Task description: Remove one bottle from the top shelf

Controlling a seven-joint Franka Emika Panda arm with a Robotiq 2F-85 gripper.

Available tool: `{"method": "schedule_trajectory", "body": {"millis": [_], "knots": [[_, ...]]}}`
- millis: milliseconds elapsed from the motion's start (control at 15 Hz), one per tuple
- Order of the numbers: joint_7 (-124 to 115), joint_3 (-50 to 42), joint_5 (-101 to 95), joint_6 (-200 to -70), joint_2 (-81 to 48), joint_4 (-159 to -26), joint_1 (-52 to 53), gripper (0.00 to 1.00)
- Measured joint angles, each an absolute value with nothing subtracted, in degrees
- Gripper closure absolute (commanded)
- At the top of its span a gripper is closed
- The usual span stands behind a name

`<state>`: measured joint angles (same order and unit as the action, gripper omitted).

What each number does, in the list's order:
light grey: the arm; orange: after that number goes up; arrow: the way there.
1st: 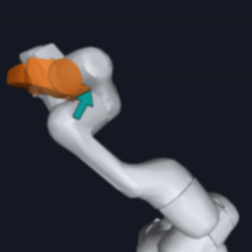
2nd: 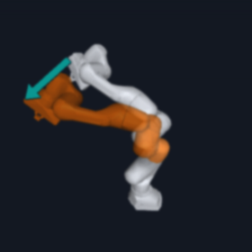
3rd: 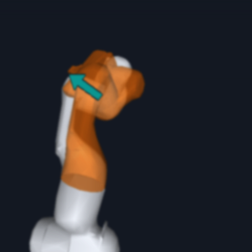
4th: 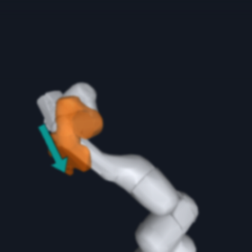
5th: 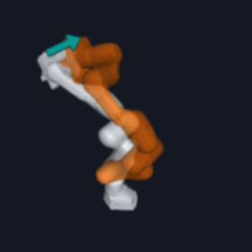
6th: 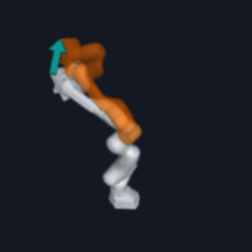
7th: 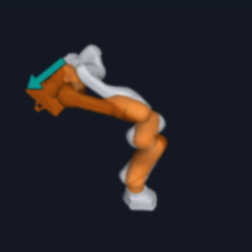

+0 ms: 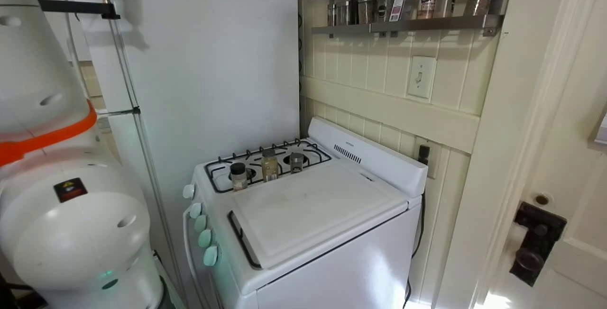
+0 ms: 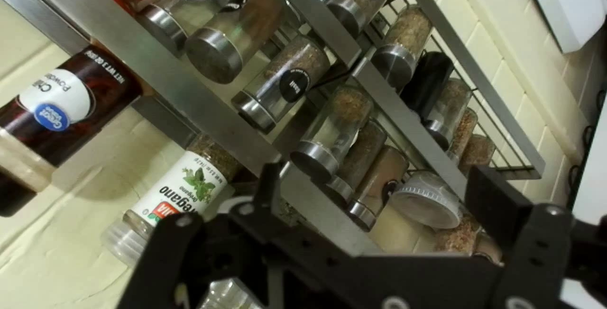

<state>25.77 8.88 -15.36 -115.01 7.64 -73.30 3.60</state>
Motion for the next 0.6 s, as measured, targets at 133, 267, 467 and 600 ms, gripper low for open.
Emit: {"method": "schedule_trajectory", "body": {"millis": [133, 267, 467, 600], "knots": [[22.13, 9.61, -16.32, -118.67, 5.45, -71.48, 3.61, 0.00], [16.59, 10.67, -19.28, -120.11, 2.21, -67.84, 4.20, 0.00], [4.87, 11.32, -25.93, -119.54, -2.32, -62.01, 5.98, 0.00], [-1.37, 11.23, -27.38, -119.40, -4.59, -58.61, 6.75, 0.00]]}}
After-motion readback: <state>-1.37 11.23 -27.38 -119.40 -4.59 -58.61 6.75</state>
